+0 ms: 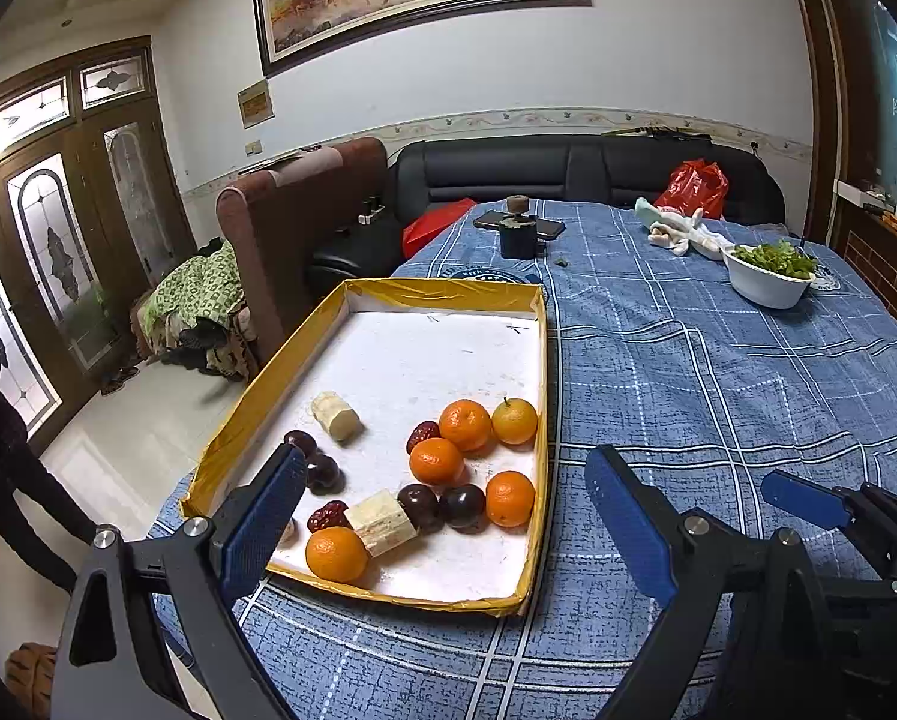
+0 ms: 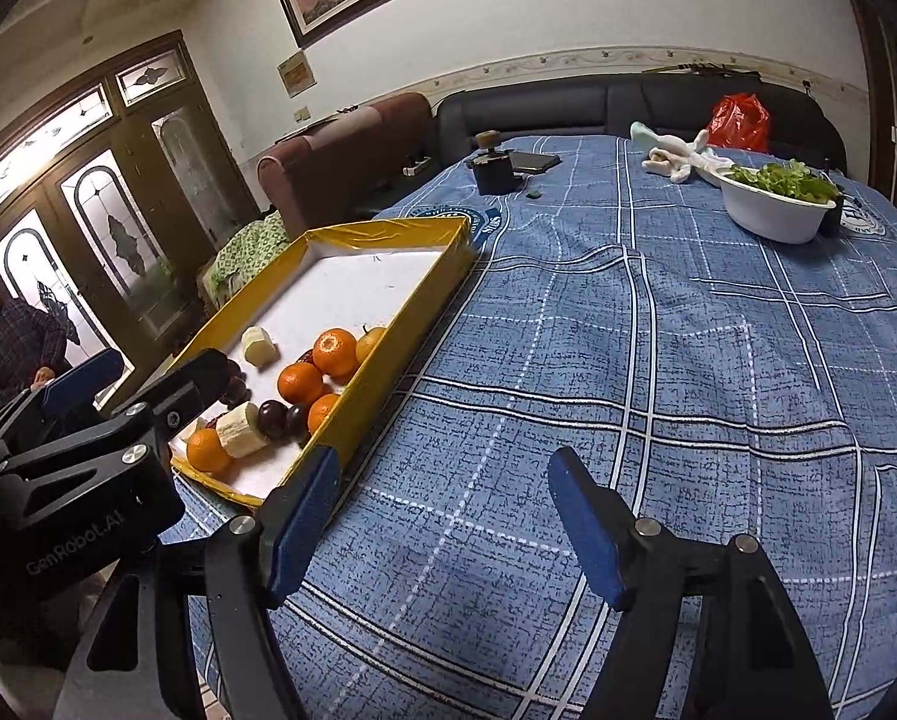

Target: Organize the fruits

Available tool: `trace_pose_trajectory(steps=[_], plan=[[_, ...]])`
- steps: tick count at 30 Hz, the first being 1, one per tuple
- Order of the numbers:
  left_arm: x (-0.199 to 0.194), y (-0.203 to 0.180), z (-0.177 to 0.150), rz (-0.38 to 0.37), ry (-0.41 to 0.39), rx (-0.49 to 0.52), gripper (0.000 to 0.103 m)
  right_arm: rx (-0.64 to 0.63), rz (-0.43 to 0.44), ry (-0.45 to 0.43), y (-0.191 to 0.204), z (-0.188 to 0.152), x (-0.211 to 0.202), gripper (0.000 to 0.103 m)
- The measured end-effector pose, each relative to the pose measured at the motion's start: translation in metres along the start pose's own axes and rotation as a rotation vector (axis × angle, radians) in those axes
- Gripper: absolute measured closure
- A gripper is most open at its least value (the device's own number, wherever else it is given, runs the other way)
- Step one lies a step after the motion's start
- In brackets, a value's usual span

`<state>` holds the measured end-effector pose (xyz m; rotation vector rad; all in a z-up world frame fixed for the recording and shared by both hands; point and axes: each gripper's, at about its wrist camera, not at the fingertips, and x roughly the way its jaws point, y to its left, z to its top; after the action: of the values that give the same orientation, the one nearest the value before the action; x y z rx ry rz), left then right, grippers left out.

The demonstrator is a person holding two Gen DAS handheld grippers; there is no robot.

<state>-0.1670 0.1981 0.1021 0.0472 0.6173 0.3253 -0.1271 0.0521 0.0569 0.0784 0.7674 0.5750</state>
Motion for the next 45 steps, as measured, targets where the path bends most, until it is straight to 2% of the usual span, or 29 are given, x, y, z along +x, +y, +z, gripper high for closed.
trace_pose_trajectory(steps=[19, 26, 30, 31, 33, 34, 37, 39, 42, 45], plan=[[-0.004, 0.011, -0.001, 0.001, -0.015, -0.036, 0.009, -0.056, -0.051, -0.003, 0.016, -0.005, 0.001, 0.021], [-0.009, 0.017, -0.002, 0.011, -0.044, -0.064, 0.009, -0.08, -0.072, -0.013, 0.022, -0.008, -0.001, 0.02], [-0.024, 0.024, -0.004, 0.069, -0.123, -0.097, 0.009, -0.084, -0.074, -0.015, 0.024, -0.01, -0.003, 0.02], [-0.031, 0.026, -0.004, 0.106, -0.167, -0.108, 0.008, -0.084, -0.073, -0.018, 0.025, -0.01, -0.004, 0.02], [-0.046, 0.028, -0.007, 0.163, -0.251, -0.123, 0.0, -0.086, -0.071, -0.028, 0.026, -0.011, -0.006, 0.02], [-0.054, 0.029, -0.008, 0.183, -0.293, -0.13, 0.0, -0.087, -0.07, -0.033, 0.027, -0.011, -0.008, 0.02], [-0.064, 0.032, -0.014, 0.208, -0.339, -0.153, 0.0, -0.095, -0.069, -0.045, 0.031, -0.012, -0.011, 0.018], [-0.059, 0.032, -0.016, 0.207, -0.314, -0.157, 0.0, -0.105, -0.072, -0.046, 0.033, -0.013, -0.01, 0.015], [-0.039, 0.03, -0.019, 0.194, -0.215, -0.135, 0.0, -0.113, -0.074, -0.031, 0.035, -0.015, -0.007, 0.015], [-0.02, 0.027, -0.025, 0.134, -0.115, -0.128, 0.0, -0.117, -0.08, -0.009, 0.035, -0.017, -0.002, 0.015]])
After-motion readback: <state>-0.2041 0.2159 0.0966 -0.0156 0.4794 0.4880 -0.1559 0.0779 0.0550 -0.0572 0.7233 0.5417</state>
